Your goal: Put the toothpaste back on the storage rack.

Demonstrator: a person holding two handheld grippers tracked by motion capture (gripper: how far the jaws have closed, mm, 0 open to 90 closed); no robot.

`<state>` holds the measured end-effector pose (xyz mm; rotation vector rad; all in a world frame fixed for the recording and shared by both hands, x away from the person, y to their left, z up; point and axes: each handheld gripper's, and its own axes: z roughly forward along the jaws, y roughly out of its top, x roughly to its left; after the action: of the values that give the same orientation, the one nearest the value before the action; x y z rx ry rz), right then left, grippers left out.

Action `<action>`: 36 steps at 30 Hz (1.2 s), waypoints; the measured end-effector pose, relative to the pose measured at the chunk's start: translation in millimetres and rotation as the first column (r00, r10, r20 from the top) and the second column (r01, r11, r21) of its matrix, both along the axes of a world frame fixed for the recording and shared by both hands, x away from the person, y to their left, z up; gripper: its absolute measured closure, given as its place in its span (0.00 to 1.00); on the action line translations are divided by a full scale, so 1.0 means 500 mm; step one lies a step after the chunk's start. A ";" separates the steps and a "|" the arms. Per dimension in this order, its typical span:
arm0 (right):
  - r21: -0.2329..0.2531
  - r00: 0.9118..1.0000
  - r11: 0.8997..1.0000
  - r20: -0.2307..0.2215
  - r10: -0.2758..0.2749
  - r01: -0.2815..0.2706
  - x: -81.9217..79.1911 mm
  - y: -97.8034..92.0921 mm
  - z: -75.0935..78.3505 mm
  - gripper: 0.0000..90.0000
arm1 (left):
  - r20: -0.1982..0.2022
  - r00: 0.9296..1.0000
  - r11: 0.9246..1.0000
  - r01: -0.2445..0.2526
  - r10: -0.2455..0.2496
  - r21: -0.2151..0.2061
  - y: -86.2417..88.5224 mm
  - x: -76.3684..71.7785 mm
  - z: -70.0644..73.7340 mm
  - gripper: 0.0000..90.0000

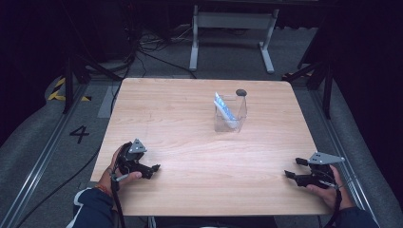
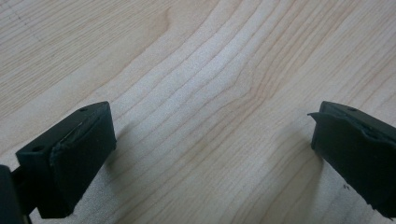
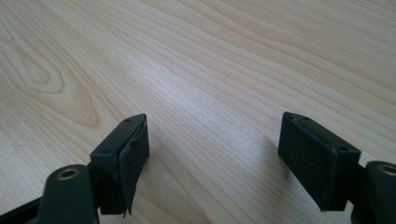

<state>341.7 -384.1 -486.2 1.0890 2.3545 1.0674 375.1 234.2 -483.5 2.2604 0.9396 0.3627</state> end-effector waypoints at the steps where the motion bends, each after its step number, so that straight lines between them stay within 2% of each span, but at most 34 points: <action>1: 0.000 1.000 1.000 0.000 0.000 0.000 0.000 0.000 0.000 0.28 | -0.003 1.000 1.000 -0.005 0.005 -0.003 -0.001 -0.001 0.000 0.00; 36: -0.001 1.000 1.000 0.000 -0.005 0.005 0.000 0.001 0.000 0.27 | -0.009 1.000 1.000 -0.008 0.008 -0.008 -0.001 -0.002 -0.001 0.00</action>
<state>341.5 -383.7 -486.3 1.0938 2.3511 1.0649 374.3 233.7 -483.7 2.2534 0.9530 0.3518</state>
